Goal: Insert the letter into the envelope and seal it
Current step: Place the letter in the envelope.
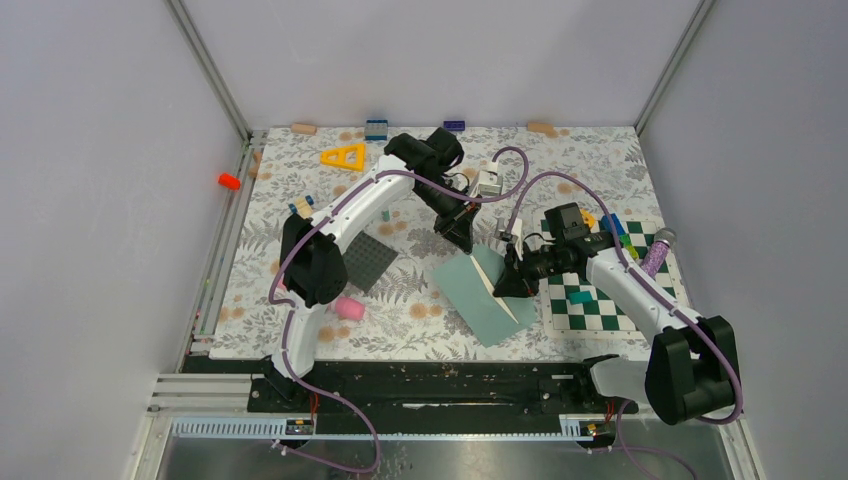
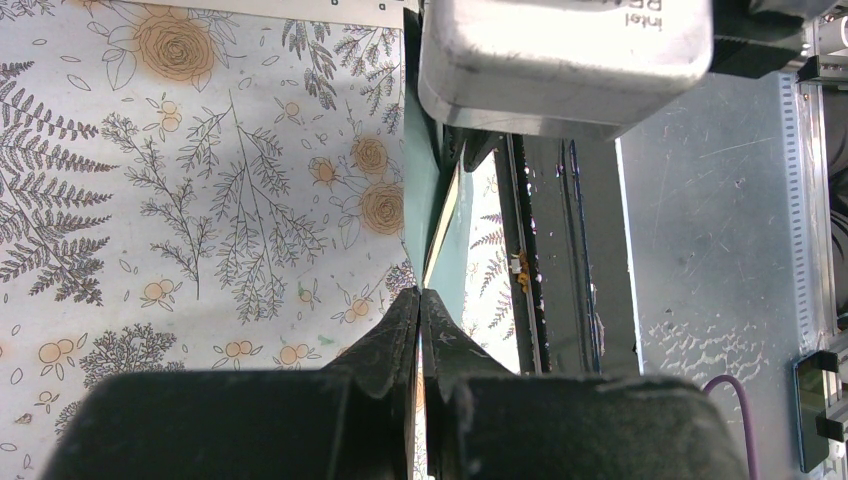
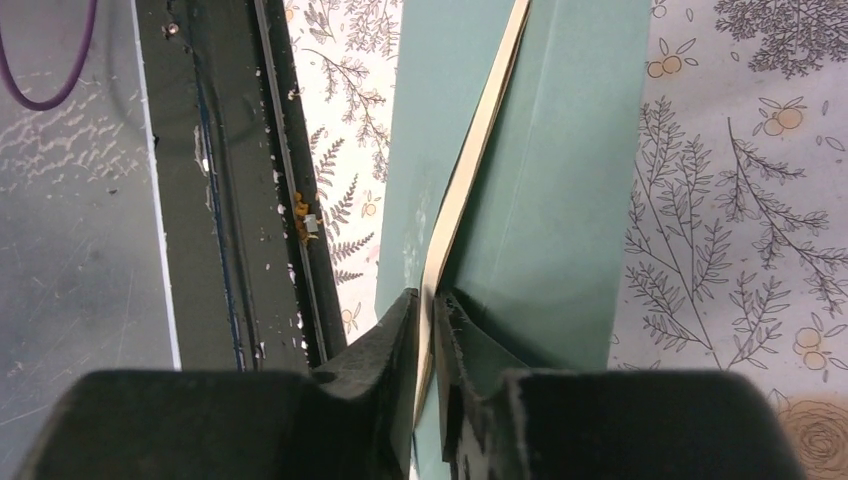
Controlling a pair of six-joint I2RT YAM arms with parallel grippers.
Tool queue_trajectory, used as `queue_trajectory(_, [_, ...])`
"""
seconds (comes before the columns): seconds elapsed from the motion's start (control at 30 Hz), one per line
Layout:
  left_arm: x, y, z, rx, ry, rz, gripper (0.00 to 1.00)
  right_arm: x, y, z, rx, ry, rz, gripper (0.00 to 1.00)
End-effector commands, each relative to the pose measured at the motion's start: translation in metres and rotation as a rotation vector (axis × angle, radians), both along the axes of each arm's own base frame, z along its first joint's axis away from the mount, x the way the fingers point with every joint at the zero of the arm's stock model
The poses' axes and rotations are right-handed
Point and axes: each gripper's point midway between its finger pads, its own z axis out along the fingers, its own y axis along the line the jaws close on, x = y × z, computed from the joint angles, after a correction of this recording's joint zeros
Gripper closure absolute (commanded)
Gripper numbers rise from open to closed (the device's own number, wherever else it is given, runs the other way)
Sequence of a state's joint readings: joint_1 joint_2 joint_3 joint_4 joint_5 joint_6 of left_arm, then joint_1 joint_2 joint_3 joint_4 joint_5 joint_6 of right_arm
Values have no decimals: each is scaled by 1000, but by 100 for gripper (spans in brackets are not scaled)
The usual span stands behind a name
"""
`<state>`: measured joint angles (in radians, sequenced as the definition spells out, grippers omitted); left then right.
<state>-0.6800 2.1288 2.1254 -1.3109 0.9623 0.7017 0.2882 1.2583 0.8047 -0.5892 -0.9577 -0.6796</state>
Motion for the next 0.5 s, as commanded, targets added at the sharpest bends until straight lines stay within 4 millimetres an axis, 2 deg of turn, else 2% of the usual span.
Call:
queue_trajectory(0.0, [-5, 0, 28, -78, -56, -21, 100, 12, 2, 18, -1, -94, -5, 77])
queue_trajectory(0.1, [-5, 0, 28, -76, -56, -22, 100, 13, -2, 23, -12, -143, -11, 67])
queue_trajectory(0.2, [-5, 1, 27, -74, -57, -22, 100, 10, -4, 31, -4, -188, -9, 61])
queue_trajectory(0.47, [-2, 3, 24, -64, -65, -16, 100, -1, -10, 66, 0, -260, 0, 55])
